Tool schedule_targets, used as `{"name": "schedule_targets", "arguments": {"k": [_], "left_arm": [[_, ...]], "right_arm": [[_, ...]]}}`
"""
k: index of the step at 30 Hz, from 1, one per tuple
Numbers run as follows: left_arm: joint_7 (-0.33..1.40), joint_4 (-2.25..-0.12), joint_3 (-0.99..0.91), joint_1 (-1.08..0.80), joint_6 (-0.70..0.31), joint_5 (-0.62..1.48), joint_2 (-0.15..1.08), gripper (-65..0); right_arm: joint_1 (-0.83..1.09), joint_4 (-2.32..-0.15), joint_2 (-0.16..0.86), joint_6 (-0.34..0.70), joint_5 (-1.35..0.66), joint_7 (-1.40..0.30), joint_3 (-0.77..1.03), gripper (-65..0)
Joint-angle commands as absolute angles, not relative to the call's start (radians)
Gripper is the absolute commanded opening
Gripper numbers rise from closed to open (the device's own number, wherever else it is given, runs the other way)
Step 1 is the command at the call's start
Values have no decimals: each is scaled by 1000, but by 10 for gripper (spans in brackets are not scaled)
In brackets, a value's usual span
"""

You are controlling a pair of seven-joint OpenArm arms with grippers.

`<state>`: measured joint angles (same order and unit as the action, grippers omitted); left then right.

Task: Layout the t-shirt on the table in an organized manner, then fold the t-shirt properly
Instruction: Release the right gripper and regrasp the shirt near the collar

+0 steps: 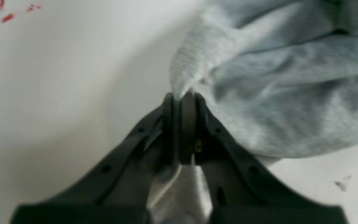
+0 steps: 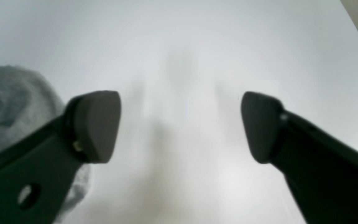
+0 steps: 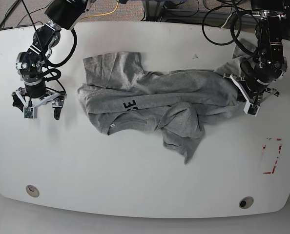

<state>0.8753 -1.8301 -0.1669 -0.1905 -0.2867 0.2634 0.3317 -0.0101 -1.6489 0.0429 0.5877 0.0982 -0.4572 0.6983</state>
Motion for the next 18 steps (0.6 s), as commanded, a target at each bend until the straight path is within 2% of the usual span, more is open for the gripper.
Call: {"name": "schedule_targets", "arguments": {"k": [1, 5, 7, 10, 13, 14, 17, 18], "left_arm": [[857, -1822, -171, -157, -286, 275, 340, -646], [857, -1816, -171, -151, -297, 277, 341, -642], [857, -1817, -171, -151, -328, 277, 341, -618], [857, -1833, -176, -148, -398, 272, 341, -503], [857, -1848, -177, -151, -417, 272, 341, -372], [857, -1857, -177, -151, -417, 272, 340, -294], [857, -1870, -177, -153, -417, 272, 338, -203], [857, -1871, -177, -153, -417, 272, 338, -196]], "right_arm": [[19, -1730, 51, 588, 70, -429, 694, -19], [87, -1808, 36, 598, 68, -429, 688, -63], [113, -1830, 24, 598, 68, -429, 676, -76], [170, -1870, 12, 599, 68, -429, 647, -90], [214, -1891, -7, 599, 68, -429, 608, -94], [232, -1899, -21, 599, 68, -429, 591, -95], [252, -1916, -39, 599, 68, -429, 559, -95], [254, -1917, -41, 599, 68, -429, 553, -95]]}}
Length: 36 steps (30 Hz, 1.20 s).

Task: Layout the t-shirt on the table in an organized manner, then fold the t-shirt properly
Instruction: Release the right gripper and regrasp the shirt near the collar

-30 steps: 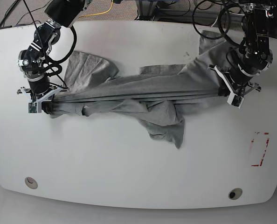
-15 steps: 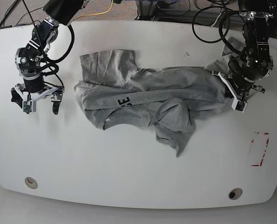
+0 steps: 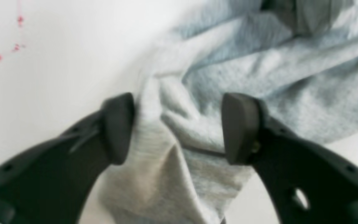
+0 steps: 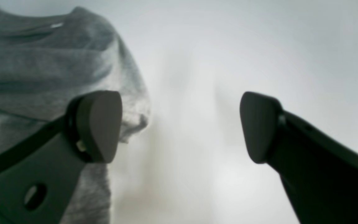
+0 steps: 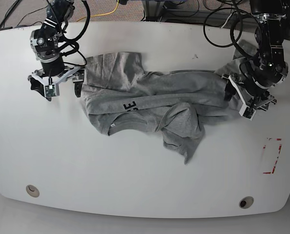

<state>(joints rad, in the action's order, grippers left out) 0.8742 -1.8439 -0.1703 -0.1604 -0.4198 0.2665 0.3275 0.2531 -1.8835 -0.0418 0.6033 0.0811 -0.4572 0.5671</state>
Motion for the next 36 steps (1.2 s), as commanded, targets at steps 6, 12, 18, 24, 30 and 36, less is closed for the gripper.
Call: {"name": "schedule_targets", "arguments": {"k": [6, 12, 18, 24, 30, 36], "left_arm": [[857, -1871, -185, -147, -417, 272, 341, -197], [857, -1873, -277, -142, -420, 277, 338, -197], [857, -1873, -335, -116, -420, 277, 340, -197], [857, -1873, -377, -130, -421, 278, 338, -197], [857, -1896, -400, -203, -421, 280, 337, -197], [857, -1903, -406, -251, -421, 282, 309, -197]], "right_arm": [[245, -1911, -48, 599, 68, -429, 487, -95], [165, -1868, -44, 599, 76, -430, 447, -95], [45, -1738, -22, 599, 74, -466, 433, -95], [-53, -1609, -7, 599, 68, -512, 410, -95], [-120, -1491, 24, 608, 68, -510, 407, -95], [-183, -1392, 35, 682, 71, -512, 407, -95]]}}
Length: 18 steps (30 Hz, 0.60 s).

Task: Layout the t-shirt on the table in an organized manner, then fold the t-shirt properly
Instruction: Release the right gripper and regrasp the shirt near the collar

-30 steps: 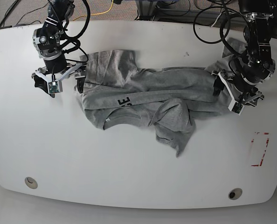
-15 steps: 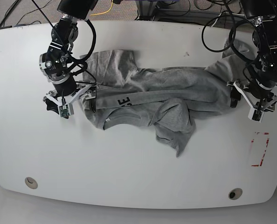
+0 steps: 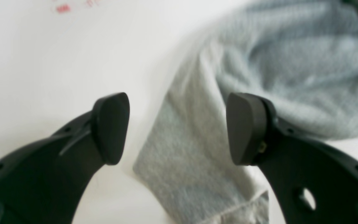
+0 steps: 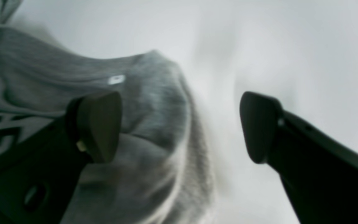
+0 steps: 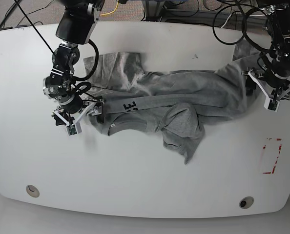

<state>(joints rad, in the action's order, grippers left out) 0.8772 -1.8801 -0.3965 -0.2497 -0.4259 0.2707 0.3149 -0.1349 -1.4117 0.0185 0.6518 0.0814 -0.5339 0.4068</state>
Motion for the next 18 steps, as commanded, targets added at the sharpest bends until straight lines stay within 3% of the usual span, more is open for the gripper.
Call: {"name": "schedule_targets", "arguments": {"k": [1, 13, 15, 18], "left_arm": [[857, -1903, -407, -259, -421, 282, 303, -197], [857, -1943, -417, -378, -421, 326, 265, -197], [857, -1943, -415, -387, -421, 348, 265, -197], [857, -1943, -414, -394, -421, 386, 265, -197]], "right_arm": [[-193, -1371, 35, 693, 74, -512, 409, -97], [-239, -1222, 59, 698, 70, -507, 407, -100], [-242, -1214, 58, 698, 70, -507, 407, -124], [-242, -1204, 58, 698, 70, -507, 406, -216]]}}
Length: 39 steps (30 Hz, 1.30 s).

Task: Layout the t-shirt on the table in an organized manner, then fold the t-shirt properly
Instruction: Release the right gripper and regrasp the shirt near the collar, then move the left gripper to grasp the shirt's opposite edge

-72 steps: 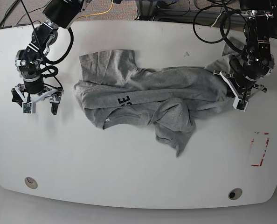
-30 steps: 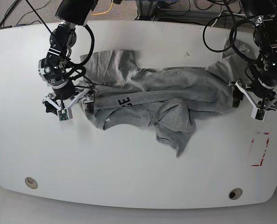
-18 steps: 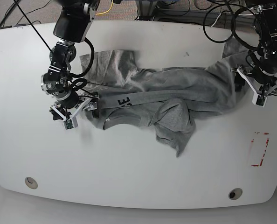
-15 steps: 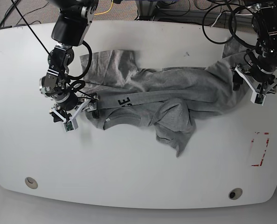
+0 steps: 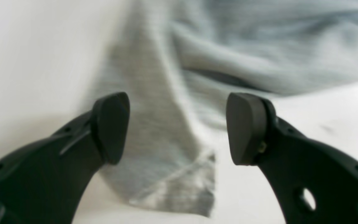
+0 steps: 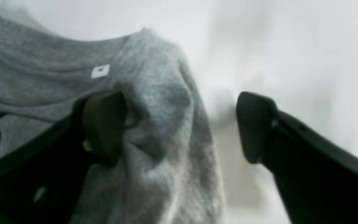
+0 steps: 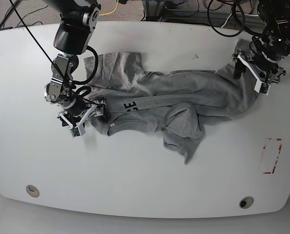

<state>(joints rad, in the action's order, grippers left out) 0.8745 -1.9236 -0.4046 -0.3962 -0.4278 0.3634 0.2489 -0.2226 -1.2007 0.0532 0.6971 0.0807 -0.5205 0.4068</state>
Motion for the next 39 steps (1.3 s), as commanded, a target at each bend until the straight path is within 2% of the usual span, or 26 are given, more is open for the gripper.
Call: {"name": "schedule_targets", "arguments": {"k": [1, 6, 7, 10, 12, 22, 34, 39], "left_arm": [[857, -1943, -414, -401, -421, 398, 265, -197], [857, -1943, -414, -446, -421, 463, 265, -197], [857, -1943, -414, -452, -421, 484, 265, -197], [858, -1943, -414, -463, -421, 518, 265, -197], [858, -1943, -414, -487, -421, 539, 265, -197], [858, -1979, -432, -575, -418, 610, 262, -199], [858, -1966, -618, -664, -421, 608, 202, -199], [858, -1928, -636, -668, -421, 611, 203, -199]], "right_arm": [[-245, -1201, 58, 698, 70, -507, 406, -254], [-254, -1182, 58, 698, 70, -507, 406, -466], [-254, -1176, 58, 698, 70, -507, 406, -530], [-254, -1175, 58, 698, 70, -507, 406, -620], [-254, -1175, 58, 698, 73, -507, 406, -644], [-251, -1175, 58, 698, 74, -507, 406, -644], [-249, -1178, 59, 698, 71, -507, 406, -644], [-249, -1178, 58, 698, 71, -507, 406, -644]]}}
